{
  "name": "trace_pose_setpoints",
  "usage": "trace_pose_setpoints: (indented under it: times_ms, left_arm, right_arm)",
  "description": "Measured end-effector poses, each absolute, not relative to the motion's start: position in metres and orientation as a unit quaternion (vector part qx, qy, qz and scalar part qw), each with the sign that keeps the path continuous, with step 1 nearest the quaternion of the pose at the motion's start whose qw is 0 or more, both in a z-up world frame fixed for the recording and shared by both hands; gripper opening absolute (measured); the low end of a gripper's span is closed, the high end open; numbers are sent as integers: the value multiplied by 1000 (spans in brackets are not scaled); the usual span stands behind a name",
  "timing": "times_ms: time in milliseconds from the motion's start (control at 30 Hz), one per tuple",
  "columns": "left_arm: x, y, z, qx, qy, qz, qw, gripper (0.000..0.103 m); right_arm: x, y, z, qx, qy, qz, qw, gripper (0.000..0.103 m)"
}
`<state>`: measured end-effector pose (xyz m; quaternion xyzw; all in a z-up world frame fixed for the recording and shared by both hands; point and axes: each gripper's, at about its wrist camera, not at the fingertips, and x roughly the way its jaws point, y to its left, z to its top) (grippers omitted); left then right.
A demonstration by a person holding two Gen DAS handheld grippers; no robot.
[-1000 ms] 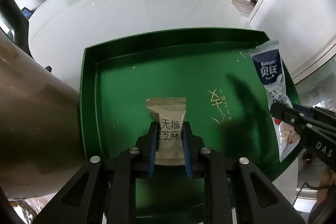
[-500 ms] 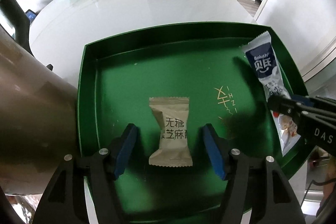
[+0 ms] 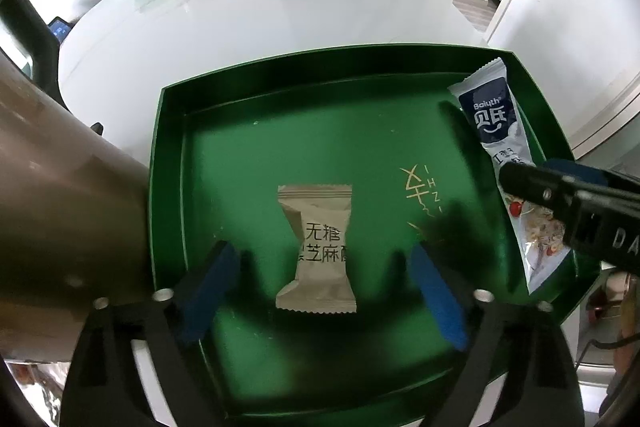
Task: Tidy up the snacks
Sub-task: 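Open the left gripper to drop the candy while the right releases the milk bag, then move both grippers back from the tray toward the remaining snacks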
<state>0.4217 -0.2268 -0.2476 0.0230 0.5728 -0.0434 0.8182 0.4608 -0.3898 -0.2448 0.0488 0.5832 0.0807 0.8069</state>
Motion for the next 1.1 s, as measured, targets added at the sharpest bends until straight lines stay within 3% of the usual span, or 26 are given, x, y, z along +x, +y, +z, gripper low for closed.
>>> trace_pose_setpoints:
  times_ms: [67,167,633,1100]
  left_arm:
    - [423,-227,-250,24,575,-42,817,92]
    - [422,-227,-251,28,575,-39,817,101]
    - [408,-224,-236,15,573,-57,818,101]
    - [340,-195,-179,-1,535,-73,842,101]
  right_arm:
    - [463,-391,-246,49,588,75,804,103]
    - [460,-391,-245,42,587,69,805,103]
    - [437,-402,-213,43,552,54,831,103]
    - [345,-394,-160,53,495,77,864,103]
